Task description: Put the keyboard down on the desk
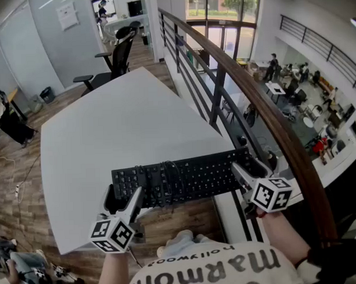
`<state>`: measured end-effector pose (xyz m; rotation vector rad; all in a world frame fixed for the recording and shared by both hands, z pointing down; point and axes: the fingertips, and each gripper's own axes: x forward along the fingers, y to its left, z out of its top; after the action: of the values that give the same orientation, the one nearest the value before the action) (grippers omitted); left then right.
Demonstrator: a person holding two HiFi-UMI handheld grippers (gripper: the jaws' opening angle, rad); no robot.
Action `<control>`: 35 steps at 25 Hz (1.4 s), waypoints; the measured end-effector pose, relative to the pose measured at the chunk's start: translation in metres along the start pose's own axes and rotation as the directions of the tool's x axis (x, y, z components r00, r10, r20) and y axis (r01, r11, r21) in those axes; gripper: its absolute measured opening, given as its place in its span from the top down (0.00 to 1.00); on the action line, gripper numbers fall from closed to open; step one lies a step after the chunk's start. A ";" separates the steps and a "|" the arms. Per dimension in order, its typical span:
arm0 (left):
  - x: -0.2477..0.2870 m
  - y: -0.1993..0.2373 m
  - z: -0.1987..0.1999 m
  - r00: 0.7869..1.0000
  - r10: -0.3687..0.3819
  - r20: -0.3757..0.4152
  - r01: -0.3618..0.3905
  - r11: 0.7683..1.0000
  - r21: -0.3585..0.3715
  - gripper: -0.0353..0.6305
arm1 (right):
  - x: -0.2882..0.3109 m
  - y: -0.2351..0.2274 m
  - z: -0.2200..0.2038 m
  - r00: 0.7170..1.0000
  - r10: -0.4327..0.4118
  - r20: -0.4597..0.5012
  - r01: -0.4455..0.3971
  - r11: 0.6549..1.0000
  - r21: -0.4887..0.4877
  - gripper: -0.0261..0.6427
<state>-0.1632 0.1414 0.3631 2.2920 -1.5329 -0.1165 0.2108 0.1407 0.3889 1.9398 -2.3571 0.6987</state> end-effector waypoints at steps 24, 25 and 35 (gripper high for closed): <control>0.099 0.035 0.022 0.999 -0.024 -0.028 0.024 0.999 0.021 0.27 | 0.085 -0.020 0.015 0.999 -0.035 -0.005 0.035 0.998 0.061 0.44; 0.104 0.038 0.022 0.999 -0.027 -0.031 0.028 0.999 0.021 0.27 | 0.089 -0.020 0.013 0.999 -0.040 -0.004 0.040 0.997 0.064 0.44; 0.156 0.081 0.046 0.998 -0.059 -0.012 0.060 0.998 0.021 0.27 | 0.156 -0.010 0.026 0.999 -0.054 0.002 0.054 0.996 0.074 0.44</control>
<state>-0.1843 -0.0391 0.3710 2.3512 -1.4673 -0.1031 0.1911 -0.0147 0.4132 2.0275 -2.3034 0.7895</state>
